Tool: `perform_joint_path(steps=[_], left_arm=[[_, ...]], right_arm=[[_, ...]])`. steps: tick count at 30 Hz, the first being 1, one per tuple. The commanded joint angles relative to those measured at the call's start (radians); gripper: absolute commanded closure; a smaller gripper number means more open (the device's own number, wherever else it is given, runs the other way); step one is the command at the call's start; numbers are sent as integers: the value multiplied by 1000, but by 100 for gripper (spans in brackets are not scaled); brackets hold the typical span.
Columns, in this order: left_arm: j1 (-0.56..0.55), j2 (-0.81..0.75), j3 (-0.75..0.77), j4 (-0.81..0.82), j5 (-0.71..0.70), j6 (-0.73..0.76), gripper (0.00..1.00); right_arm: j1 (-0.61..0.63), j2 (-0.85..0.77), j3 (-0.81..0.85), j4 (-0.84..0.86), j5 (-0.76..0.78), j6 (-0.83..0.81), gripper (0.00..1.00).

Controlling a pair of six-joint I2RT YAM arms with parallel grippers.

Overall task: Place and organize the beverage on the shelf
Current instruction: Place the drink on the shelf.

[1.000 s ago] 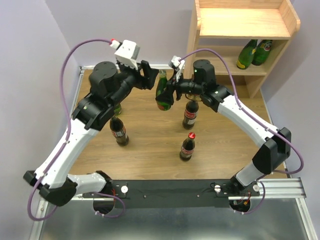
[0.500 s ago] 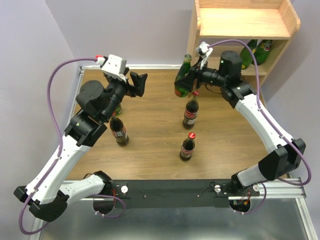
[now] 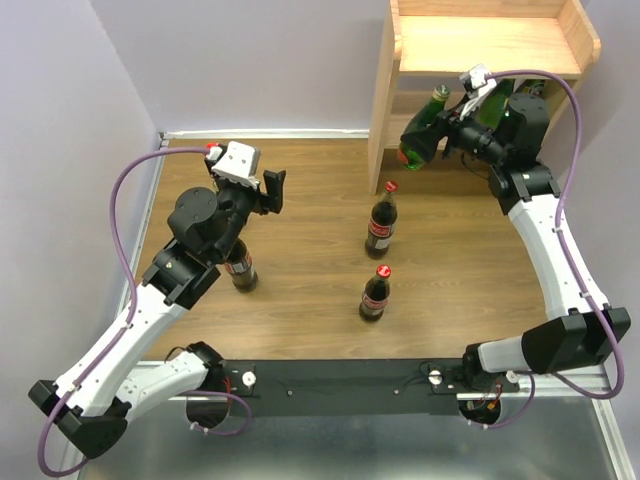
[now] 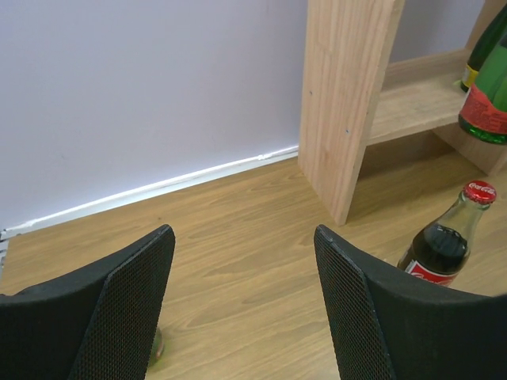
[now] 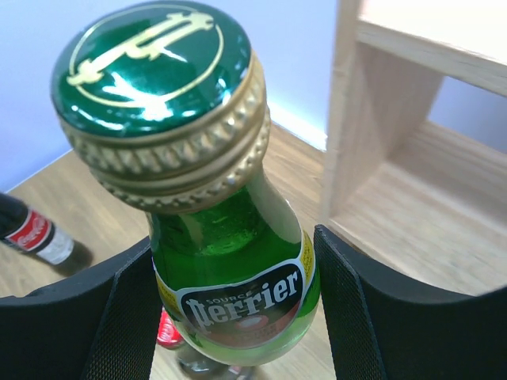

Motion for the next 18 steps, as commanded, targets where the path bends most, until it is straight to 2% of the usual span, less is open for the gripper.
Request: perform_joint_path(steps=[1, 9, 18], left_arm=[[-5, -28, -46, 68, -46, 33, 21], [-5, -44, -144, 126, -60, 33, 21], [-5, -77, -198, 158, -57, 32, 21]], right_arm=[[-39, -64, -14, 80, 55, -17, 99], [-91, -93, -90, 82, 246, -123, 99], [-108, -44, -100, 111, 424, -181, 99]])
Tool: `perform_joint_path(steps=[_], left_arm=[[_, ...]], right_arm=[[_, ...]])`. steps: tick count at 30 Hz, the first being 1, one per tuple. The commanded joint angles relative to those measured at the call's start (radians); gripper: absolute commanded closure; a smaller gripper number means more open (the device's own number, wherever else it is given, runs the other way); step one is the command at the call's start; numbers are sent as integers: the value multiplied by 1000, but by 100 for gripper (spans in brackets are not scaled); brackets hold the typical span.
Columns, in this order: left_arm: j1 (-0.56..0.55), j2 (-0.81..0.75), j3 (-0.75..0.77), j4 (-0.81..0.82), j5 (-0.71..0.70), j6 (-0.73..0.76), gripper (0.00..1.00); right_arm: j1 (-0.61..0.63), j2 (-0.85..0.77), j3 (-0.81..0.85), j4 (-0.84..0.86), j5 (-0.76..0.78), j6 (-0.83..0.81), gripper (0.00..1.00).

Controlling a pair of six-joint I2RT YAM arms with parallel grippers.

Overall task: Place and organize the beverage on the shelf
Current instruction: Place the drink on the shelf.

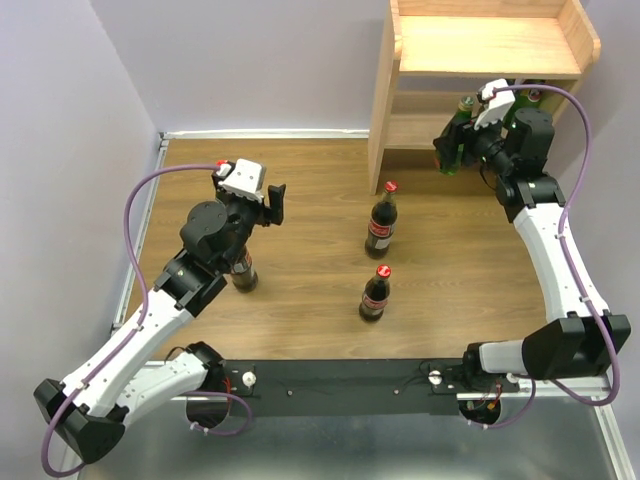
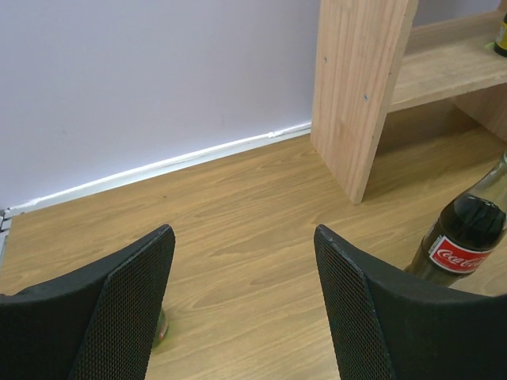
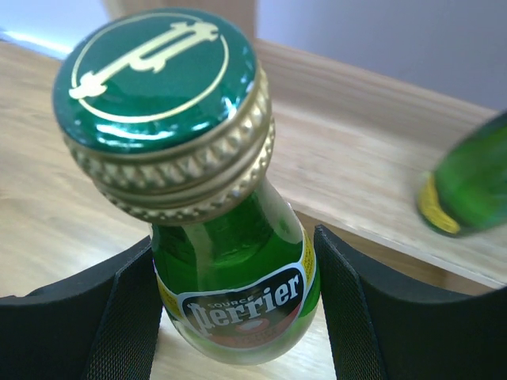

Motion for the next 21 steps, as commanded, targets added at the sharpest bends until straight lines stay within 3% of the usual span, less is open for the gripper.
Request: perform_joint_path(steps=[1, 21], left_arm=[[-5, -43, -28, 57, -27, 9, 21], [-5, -72, -71, 82, -30, 13, 21]], right_arm=[[-10, 9, 19, 158, 124, -43, 99], [-13, 169, 108, 260, 193, -39, 99]])
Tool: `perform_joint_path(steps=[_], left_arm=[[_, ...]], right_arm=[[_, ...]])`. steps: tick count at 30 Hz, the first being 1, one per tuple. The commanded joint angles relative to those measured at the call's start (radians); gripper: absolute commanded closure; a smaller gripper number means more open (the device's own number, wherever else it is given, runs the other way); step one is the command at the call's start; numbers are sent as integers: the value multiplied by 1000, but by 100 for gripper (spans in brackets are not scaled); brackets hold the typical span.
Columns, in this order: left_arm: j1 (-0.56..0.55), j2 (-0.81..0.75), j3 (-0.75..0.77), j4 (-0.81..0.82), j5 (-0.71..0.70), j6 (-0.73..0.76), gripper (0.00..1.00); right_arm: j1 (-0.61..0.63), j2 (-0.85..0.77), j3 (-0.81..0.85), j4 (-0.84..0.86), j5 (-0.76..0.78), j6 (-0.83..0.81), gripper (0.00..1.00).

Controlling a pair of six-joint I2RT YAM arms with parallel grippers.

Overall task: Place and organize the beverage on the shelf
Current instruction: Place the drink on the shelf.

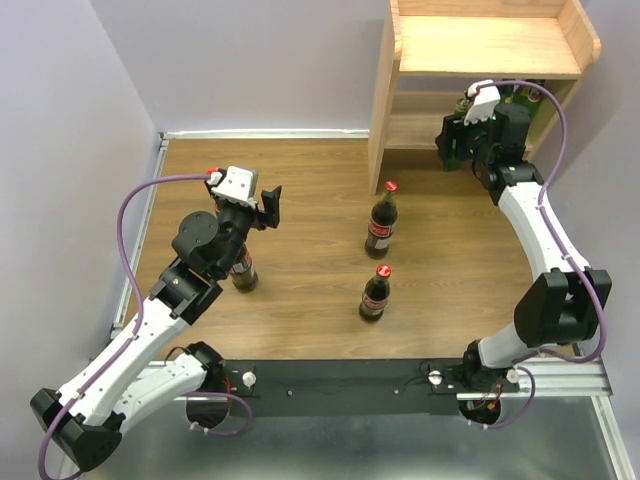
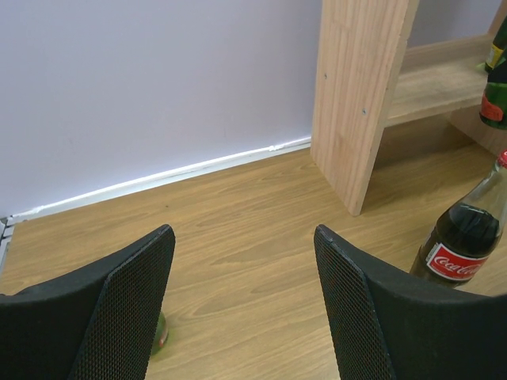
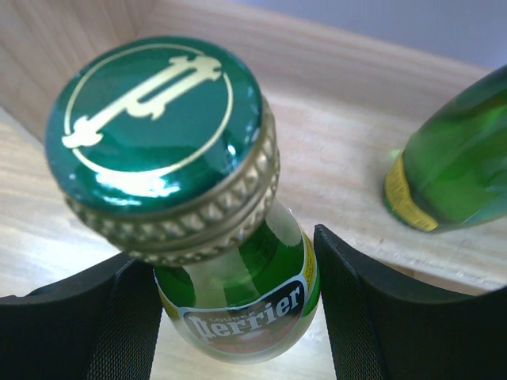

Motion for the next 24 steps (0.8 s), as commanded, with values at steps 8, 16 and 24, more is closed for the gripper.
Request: perform_joint_path(steps=[8, 16, 24], left_arm=[[-4, -3, -18, 31, -26, 9, 21], [-2, 0, -21, 33, -27, 11, 21], [-2, 3, -21, 31, -29, 9, 21]], right_arm=[[-20, 9, 101, 219, 18, 25, 99], [-26, 50, 148, 222, 12, 29, 99], [-35, 92, 190, 222, 9, 39, 99]])
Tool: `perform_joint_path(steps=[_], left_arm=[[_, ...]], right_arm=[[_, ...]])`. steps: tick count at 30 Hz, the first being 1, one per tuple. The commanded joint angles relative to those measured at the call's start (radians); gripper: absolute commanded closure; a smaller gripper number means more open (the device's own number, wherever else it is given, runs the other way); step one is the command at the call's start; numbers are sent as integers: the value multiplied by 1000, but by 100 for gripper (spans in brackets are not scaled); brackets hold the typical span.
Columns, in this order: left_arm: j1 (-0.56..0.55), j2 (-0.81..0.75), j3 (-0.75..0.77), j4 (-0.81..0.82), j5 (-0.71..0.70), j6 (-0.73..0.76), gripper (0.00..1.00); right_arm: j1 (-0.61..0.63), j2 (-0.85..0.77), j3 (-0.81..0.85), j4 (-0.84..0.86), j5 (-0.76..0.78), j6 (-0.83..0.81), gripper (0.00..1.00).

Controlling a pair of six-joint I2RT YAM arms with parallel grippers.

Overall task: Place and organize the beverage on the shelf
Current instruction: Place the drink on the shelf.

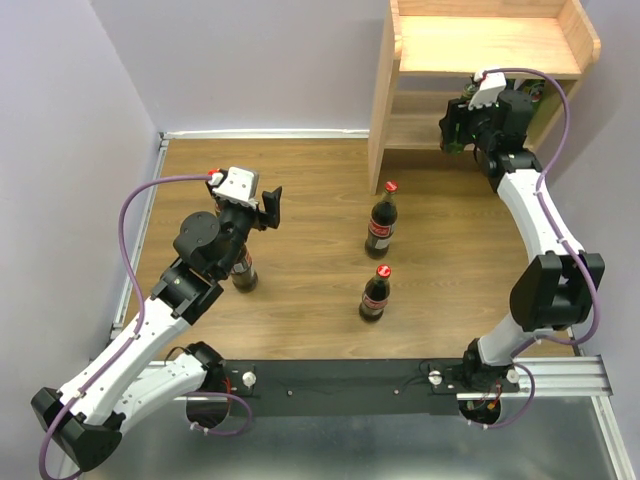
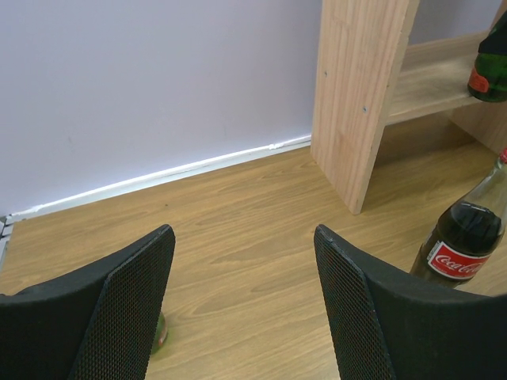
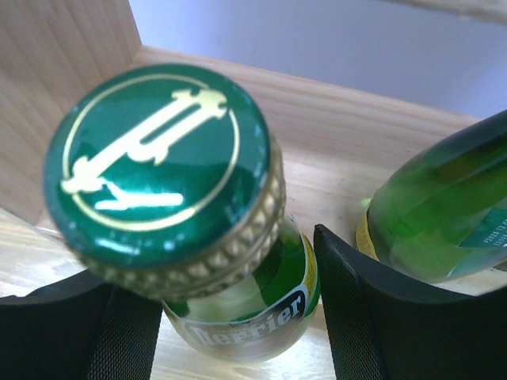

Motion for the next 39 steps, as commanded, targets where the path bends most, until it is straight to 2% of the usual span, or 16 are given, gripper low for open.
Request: perform_joint_path(steps=[1, 17, 39], left_arm=[[-1, 0, -12, 23, -29, 9, 21], [3, 14, -11, 23, -24, 10, 21], [7, 27, -9, 23, -18, 6, 21]], right_arm=[[-14, 1, 87, 147, 2, 16, 99], [-20, 70, 145, 152, -7, 39, 99], [-20, 130, 172, 211, 85, 25, 99]])
